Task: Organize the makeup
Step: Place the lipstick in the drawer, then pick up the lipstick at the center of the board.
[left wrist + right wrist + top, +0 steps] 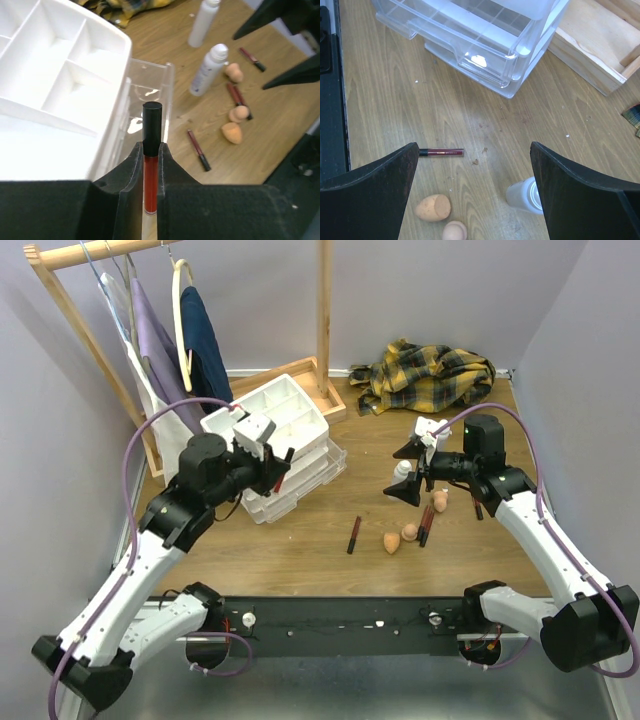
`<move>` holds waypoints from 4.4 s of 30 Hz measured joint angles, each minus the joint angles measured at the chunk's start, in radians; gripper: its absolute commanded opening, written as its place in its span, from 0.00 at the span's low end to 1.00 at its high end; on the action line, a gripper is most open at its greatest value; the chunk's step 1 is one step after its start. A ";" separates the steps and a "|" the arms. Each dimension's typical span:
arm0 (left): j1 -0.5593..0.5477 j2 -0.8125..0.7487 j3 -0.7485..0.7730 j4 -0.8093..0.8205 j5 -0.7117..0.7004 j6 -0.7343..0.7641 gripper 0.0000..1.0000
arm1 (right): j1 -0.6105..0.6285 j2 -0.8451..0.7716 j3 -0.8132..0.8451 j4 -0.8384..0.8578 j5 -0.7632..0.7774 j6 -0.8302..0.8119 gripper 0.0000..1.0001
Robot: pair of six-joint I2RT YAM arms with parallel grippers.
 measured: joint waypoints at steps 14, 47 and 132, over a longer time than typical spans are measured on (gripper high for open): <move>-0.066 0.204 0.039 -0.065 -0.219 0.121 0.63 | 0.000 0.000 0.000 0.000 0.000 0.000 1.00; -0.065 -0.194 -0.201 0.062 -0.325 0.140 0.99 | 0.032 0.273 0.095 -0.289 -0.182 -0.450 1.00; -0.056 -0.290 -0.219 0.093 -0.400 0.140 0.99 | 0.736 0.688 0.301 -0.495 0.491 -0.695 0.00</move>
